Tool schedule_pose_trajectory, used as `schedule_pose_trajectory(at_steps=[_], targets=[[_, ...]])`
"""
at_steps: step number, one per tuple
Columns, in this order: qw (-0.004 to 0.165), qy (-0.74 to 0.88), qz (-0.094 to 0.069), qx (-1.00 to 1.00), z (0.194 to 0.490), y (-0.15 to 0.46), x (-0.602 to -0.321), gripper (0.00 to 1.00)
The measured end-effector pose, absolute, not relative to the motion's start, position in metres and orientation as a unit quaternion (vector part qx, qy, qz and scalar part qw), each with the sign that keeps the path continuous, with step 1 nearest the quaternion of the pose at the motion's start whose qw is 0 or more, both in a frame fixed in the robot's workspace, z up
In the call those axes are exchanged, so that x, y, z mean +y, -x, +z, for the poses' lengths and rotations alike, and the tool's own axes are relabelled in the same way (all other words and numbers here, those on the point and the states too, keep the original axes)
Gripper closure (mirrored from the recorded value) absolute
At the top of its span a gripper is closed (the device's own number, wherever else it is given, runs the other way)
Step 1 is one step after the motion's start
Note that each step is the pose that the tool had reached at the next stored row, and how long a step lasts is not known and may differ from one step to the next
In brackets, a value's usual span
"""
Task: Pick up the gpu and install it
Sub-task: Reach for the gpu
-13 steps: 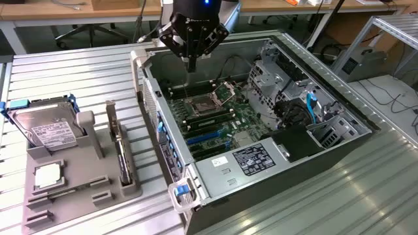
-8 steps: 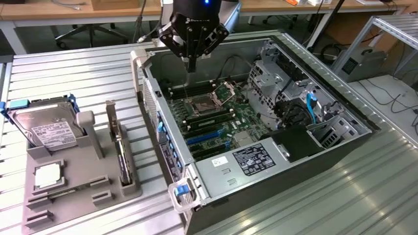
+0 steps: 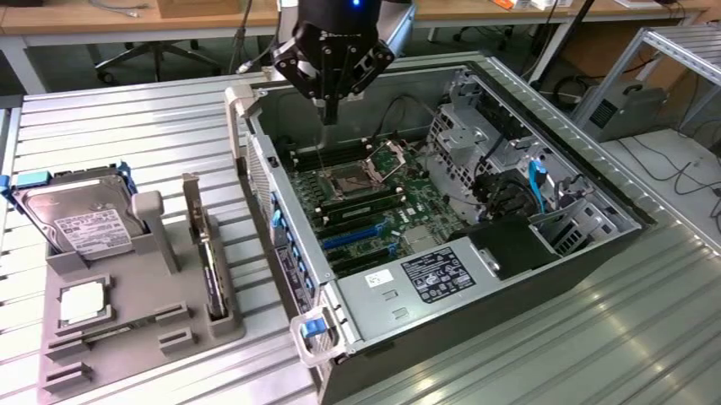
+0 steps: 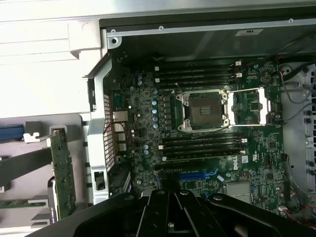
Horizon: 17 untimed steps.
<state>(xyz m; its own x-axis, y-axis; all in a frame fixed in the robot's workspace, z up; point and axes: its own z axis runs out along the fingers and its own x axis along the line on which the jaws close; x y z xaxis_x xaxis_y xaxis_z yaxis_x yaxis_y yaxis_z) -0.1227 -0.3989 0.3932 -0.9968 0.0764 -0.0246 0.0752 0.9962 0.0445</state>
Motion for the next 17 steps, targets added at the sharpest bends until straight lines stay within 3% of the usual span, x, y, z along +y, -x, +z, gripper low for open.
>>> schedule_pose_trajectory(at_steps=[17], targets=[[0.013,-0.038,0.022,0.999,0.393,0.156,-0.399,0.89]])
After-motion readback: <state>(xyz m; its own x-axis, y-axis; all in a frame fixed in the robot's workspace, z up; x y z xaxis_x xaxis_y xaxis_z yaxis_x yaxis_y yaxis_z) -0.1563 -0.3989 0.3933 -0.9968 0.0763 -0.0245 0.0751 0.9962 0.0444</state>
